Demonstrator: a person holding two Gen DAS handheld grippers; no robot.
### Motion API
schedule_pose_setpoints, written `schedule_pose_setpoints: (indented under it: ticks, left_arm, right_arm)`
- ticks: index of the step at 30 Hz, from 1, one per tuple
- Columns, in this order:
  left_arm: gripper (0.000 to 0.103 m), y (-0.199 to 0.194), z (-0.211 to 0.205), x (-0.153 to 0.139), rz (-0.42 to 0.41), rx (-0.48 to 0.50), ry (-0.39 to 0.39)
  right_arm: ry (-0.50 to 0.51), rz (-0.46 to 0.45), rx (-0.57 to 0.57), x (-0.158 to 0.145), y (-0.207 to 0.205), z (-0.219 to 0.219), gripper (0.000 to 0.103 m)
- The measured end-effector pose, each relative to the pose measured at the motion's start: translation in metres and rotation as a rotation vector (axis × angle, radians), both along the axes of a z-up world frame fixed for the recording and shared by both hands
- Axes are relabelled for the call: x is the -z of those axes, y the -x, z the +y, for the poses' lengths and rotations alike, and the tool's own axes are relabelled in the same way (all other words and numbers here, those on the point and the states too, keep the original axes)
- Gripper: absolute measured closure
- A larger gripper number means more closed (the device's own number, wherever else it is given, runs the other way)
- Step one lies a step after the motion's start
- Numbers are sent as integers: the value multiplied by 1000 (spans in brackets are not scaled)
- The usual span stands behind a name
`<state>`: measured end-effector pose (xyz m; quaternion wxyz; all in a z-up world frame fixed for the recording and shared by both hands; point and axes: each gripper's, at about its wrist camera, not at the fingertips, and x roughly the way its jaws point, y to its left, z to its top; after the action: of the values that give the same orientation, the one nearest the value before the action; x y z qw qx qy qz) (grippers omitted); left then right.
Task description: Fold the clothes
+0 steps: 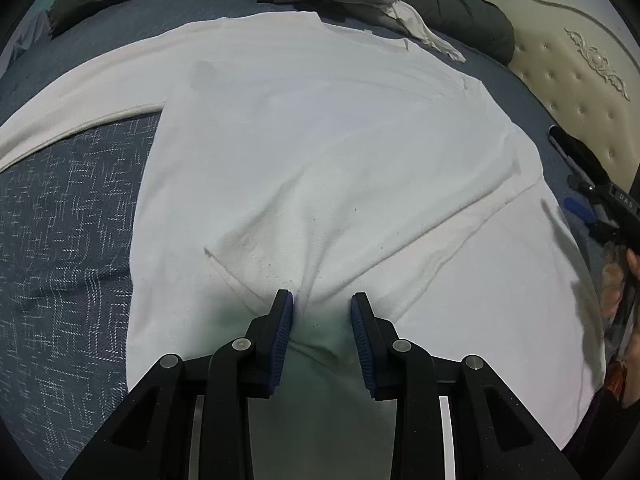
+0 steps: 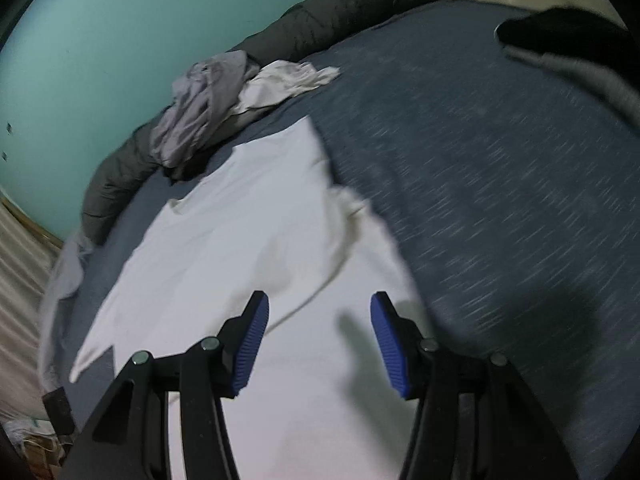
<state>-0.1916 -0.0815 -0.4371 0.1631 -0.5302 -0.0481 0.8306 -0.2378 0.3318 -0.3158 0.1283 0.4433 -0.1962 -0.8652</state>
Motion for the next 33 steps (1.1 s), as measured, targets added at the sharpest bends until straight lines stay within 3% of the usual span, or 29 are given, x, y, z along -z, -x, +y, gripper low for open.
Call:
schedule_pose_setpoints:
  ticks: [4, 7, 11, 17, 24, 29, 31, 33]
  left_arm:
    - [70, -2, -2, 0, -5, 2, -15]
    - [70, -6, -4, 2, -11, -3, -28]
    - [70, -8, 0, 2, -7, -2, -13]
    - [69, -7, 2, 3, -5, -6, -11]
    - [69, -6, 4, 2, -3, -4, -9]
    - [69, -7, 1, 2, -3, -9, -14]
    - [69, -7, 2, 2, -2, -8, -10]
    - [69, -7, 2, 1, -2, -7, -8]
  right_arm:
    - [-202, -7, -68, -4, 20, 11, 49]
    - [-259, -6, -150, 0, 39, 12, 49]
    - [-421, -13, -283, 12, 64, -12, 49]
    - [-572, -9, -383, 34, 83, -36, 49]
    - [-656, 61, -407, 45, 100, -53, 49]
    - [-521, 49, -249, 39, 113, -23, 56]
    - [-544, 56, -238, 40, 110, -14, 62]
    - [-542, 52, -184, 42, 111, 2, 76]
